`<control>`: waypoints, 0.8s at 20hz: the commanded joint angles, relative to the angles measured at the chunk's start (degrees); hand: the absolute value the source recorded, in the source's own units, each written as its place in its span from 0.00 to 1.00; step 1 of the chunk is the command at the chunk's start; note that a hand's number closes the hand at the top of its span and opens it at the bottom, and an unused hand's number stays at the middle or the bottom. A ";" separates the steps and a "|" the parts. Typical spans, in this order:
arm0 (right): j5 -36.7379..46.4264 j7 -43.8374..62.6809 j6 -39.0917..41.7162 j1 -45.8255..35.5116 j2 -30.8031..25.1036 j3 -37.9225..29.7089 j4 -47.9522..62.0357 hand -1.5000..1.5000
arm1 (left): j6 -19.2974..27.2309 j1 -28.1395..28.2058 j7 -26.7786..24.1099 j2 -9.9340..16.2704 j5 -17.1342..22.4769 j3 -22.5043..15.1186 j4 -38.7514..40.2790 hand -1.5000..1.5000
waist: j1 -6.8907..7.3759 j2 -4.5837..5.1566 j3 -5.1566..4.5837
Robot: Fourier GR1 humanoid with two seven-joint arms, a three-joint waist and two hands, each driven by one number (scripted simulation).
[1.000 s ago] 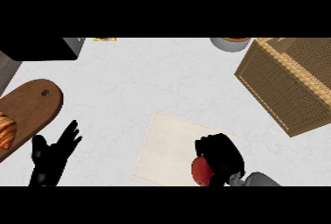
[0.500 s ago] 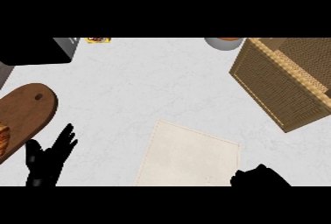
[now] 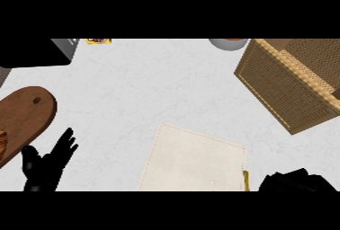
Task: Pick the pear from the placemat and place it in the basket
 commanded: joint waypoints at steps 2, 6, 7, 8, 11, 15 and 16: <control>-16.01 3.67 1.10 2.04 -5.53 -17.71 -8.63 1.00 | -1.06 1.91 2.85 0.74 0.41 -0.19 1.38 0.50 | 0.70 0.33 -0.59; -27.07 7.20 2.79 -1.41 -6.85 -31.76 -5.03 1.00 | -0.19 -0.58 2.74 -0.75 -0.83 -1.27 3.90 0.50 | 1.11 0.57 -0.65; -30.37 9.14 4.12 -2.32 -8.28 -35.44 -4.53 1.00 | 0.05 0.54 1.81 -0.22 -1.74 -1.30 3.05 0.50 | 1.37 0.43 -0.66; -33.11 8.00 6.00 -2.65 -8.80 -38.46 -1.35 1.00 | -0.99 1.48 1.17 -0.99 -0.96 -1.94 3.06 0.50 | 1.66 0.41 -0.62; -42.31 11.47 9.92 -7.17 -11.30 -46.95 4.12 1.00 | -0.12 0.10 0.06 -1.52 -2.01 -1.87 4.37 0.50 | 2.04 0.39 -0.69; -45.81 9.96 18.12 -10.44 -14.75 -51.31 17.29 1.00 | -0.32 -2.98 4.01 -1.54 -1.33 -1.70 4.35 0.50 | 2.87 0.61 -0.62; -46.84 9.68 20.39 -12.93 -16.38 -52.01 20.56 1.00 | 1.46 -3.22 4.46 -2.77 -3.32 -3.30 3.30 0.50 | 3.40 0.67 -0.62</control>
